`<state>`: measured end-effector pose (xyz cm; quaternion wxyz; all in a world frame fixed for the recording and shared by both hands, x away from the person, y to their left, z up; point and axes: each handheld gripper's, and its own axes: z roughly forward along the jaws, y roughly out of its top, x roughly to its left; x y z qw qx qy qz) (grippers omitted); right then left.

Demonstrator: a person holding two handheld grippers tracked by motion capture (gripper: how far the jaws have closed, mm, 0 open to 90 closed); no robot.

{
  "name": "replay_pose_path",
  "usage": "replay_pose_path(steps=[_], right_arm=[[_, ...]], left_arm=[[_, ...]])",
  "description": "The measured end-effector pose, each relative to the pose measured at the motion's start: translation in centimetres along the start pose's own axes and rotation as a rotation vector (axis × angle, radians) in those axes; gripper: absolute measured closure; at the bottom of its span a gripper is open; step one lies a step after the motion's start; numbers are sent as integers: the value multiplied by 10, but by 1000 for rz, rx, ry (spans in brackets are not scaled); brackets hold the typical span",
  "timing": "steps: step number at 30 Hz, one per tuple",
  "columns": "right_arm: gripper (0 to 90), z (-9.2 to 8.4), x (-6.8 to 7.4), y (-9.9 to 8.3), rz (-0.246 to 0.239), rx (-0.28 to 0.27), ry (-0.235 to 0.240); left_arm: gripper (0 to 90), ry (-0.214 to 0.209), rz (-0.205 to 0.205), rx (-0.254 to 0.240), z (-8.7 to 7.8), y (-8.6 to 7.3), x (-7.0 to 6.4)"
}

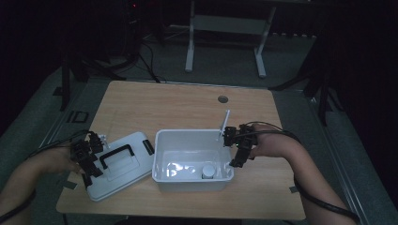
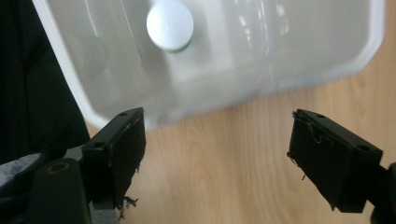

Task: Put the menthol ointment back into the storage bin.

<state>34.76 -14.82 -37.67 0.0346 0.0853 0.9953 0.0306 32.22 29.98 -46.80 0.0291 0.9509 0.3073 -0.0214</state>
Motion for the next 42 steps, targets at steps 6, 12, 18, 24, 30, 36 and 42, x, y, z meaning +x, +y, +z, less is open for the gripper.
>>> replay_pose_path(steps=[6,12,18,24,30,36,42], right_arm=[[174,6,-3,-25,51,20,14],[175,22,-8,-62,105,56,27],[177,38,-9,-82,130,57,9],[177,56,-10,-94,143,86,9],[181,73,-8,-106,171,74,44],[181,83,-7,-113,186,113,63],[182,86,-6,-114,190,120,69]], left_arm=[[329,3,-8,-11,-1,1,2],[329,5,-20,-8,3,6,5],[329,10,-30,9,8,12,7],[367,22,-50,11,11,17,8],[467,45,11,42,18,23,3],[569,52,53,62,21,27,-2],[633,90,59,114,26,32,-4]])
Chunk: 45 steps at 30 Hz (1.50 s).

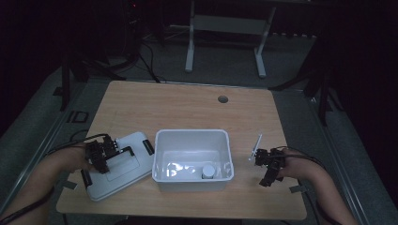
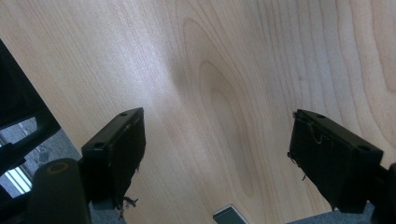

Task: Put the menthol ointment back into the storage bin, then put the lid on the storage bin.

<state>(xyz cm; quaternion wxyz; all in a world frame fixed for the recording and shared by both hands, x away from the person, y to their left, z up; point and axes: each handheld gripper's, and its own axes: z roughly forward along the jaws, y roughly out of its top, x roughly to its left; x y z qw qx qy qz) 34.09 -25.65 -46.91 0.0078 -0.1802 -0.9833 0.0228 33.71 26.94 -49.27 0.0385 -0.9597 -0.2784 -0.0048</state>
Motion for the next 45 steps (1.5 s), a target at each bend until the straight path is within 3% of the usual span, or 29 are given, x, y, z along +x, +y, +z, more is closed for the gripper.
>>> replay_pose_path(steps=[2,4,6,7,8,15,21,30,45], right_arm=[[182,1,0,0,1,2,4],[182,2,0,1,2,5,4],[182,2,0,1,4,7,4],[182,3,1,1,6,9,4],[182,4,1,0,9,16,6],[182,7,0,-5,20,20,12],[182,7,-1,-5,28,16,11],[182,3,-1,-5,27,13,2],[182,4,1,-10,27,13,10]], left_arm=[[656,-11,-6,6,0,1,1],[756,-4,-14,7,0,0,4],[768,-12,-16,6,0,0,6],[768,-35,-6,8,1,0,5],[826,-33,-2,10,2,1,5],[834,-64,-21,-14,1,-3,9],[836,-65,7,-1,-6,-7,9],[837,-57,17,-21,-35,-18,4],[836,-8,-14,-48,-83,-49,0]])
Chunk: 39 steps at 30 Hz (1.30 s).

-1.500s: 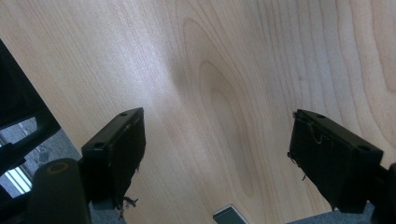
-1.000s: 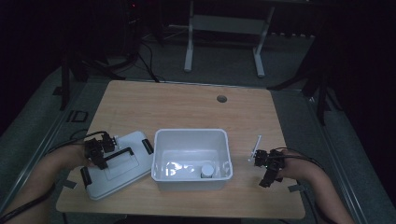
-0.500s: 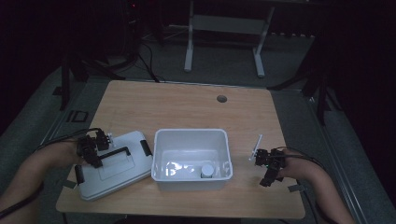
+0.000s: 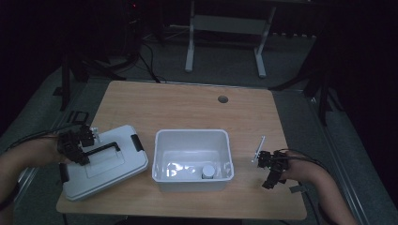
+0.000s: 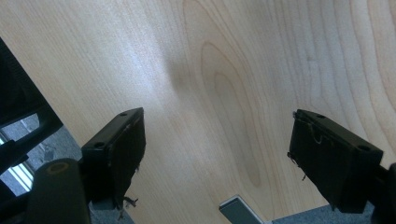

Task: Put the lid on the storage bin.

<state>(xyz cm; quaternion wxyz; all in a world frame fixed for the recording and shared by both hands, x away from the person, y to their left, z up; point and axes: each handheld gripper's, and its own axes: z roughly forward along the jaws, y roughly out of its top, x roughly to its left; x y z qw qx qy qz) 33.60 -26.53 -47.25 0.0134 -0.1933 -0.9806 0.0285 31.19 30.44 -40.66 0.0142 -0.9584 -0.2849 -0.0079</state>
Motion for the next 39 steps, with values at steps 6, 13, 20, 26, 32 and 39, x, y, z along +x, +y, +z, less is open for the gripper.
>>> replay_pose_path(steps=[6,13,20,26,32,39], right_arm=[[182,-3,1,2,-3,-5,-5],[182,-4,1,3,-6,-6,-7],[182,-1,2,5,-10,-1,-5],[182,-2,1,3,-6,-6,-8],[181,1,1,4,-11,-7,-4],[182,2,1,4,-13,-6,-2]], left_arm=[[836,1,-7,-39,-22,-8,-1],[836,30,13,-71,-49,-5,-6],[836,45,44,-86,-65,10,-12],[836,65,82,-92,-74,29,-19],[836,73,122,-92,-76,52,-26],[836,75,176,-104,-83,78,-32]])
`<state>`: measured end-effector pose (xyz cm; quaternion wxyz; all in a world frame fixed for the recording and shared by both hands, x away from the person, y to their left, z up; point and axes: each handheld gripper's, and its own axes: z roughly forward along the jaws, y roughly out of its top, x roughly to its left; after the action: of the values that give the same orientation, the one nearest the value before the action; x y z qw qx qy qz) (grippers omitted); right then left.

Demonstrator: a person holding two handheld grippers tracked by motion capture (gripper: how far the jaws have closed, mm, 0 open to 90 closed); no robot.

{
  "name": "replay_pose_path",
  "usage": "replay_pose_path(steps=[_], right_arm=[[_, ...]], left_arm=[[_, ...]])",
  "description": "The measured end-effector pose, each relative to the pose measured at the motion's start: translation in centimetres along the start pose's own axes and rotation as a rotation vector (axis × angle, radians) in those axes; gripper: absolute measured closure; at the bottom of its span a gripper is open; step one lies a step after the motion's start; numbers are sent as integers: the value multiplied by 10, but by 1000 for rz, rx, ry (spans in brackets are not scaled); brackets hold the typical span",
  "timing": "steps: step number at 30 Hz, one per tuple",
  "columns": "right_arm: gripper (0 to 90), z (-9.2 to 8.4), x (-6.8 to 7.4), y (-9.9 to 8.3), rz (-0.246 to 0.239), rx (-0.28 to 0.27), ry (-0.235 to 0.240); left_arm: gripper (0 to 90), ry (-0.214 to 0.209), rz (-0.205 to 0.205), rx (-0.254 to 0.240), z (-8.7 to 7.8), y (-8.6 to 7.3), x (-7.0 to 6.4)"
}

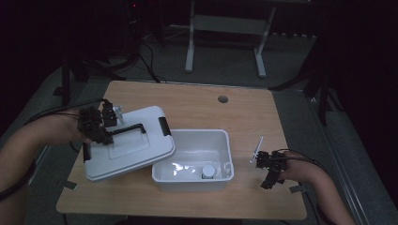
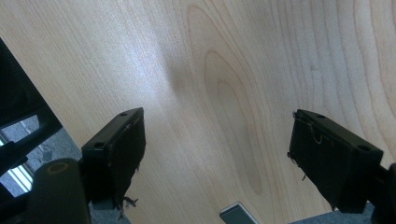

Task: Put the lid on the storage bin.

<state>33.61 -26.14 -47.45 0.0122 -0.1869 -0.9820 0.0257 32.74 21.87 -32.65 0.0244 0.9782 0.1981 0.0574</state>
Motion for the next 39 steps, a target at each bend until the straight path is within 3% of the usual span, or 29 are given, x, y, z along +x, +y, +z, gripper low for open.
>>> replay_pose_path(steps=[11,18,19,27,35,39], right_arm=[[182,-3,0,0,1,-13,1],[182,-4,2,1,-4,-19,8],[182,-4,2,1,-8,-18,8],[181,-3,2,-2,-4,-16,9],[181,-1,1,-5,2,-18,10],[182,1,1,-6,0,-10,14]], left_arm=[[836,-1,96,-8,-5,47,-9],[836,-6,129,1,-2,70,-11],[836,-8,145,-6,-2,81,-13],[836,-17,203,-18,0,117,-23],[836,-56,285,-25,11,152,-39],[836,-68,292,-3,22,163,-44]])
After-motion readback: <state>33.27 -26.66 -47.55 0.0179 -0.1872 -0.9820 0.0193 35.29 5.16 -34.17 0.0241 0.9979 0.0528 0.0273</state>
